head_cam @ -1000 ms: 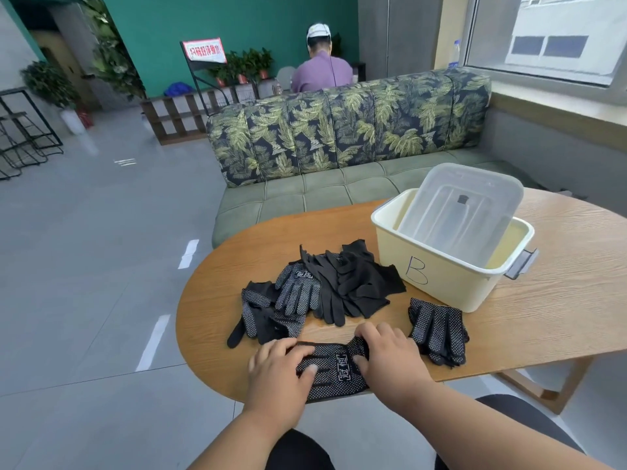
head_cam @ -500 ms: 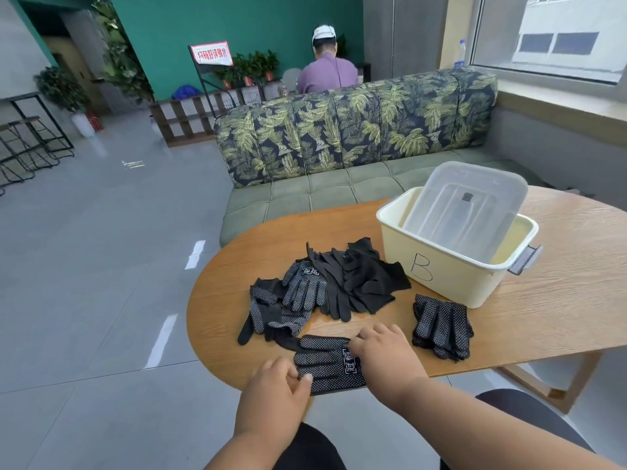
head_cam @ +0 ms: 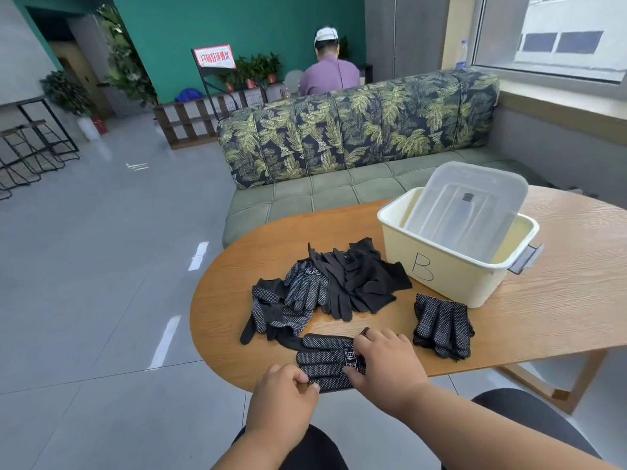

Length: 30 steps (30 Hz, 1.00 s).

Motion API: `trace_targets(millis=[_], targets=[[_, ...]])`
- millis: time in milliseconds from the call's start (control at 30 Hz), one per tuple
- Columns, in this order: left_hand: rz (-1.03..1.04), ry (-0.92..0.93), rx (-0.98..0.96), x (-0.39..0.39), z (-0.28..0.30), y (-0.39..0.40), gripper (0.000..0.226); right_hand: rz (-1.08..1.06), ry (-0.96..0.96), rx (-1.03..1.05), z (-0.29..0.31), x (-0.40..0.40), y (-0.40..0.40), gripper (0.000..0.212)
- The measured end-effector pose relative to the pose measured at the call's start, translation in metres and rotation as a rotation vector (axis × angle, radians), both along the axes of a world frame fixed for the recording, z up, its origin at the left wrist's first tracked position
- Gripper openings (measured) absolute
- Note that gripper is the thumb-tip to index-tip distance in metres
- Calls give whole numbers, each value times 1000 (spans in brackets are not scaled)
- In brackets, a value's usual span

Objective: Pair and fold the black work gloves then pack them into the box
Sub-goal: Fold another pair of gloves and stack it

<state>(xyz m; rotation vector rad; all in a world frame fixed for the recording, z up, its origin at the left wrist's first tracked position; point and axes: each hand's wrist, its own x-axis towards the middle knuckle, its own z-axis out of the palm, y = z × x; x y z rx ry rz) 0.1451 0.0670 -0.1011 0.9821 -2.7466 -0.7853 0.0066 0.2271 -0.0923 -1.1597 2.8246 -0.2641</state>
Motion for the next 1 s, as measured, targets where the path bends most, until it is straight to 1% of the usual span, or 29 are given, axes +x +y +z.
trace_targets(millis=[67, 167, 300, 400, 467, 567, 633, 667, 700, 733, 800, 900, 1000], targets=[[14, 20, 19, -2, 1, -2, 17, 0, 6, -15, -2, 0, 1, 47], [8, -7, -3, -3, 2, -1, 21, -11, 1, -19, -4, 0, 1, 46], [-18, -26, -41, -2, 3, 4, 18, -23, -21, -34, -5, 1, 1, 45], [-35, -30, -14, -4, 5, 5, 19, -34, -22, -40, -5, 0, 2, 44], [-33, 5, 26, -4, 9, 7, 19, -40, -25, -40, -6, 1, 2, 45], [-8, 37, 151, -8, 18, 10, 20, -49, -36, -55, -9, 0, 3, 46], [-7, 59, 306, -11, 21, 11, 15, -53, -33, -57, -9, -1, 4, 47], [-27, 57, 400, -12, 24, 11, 19, -55, -32, -57, -10, -1, 4, 48], [-69, 43, 478, -13, 24, 10, 28, -55, -31, -57, -10, -1, 4, 48], [-123, 13, 517, -13, 25, 8, 38, -54, -32, -57, -10, -1, 4, 49], [-216, -67, 469, -13, 26, 6, 50, -55, -31, -63, -12, -1, 5, 52], [-267, -129, 321, -14, 23, 0, 46, -53, -27, -62, -12, -2, 6, 58], [-303, -156, 148, -18, 25, 0, 47, -50, -31, -64, -13, -2, 6, 59]])
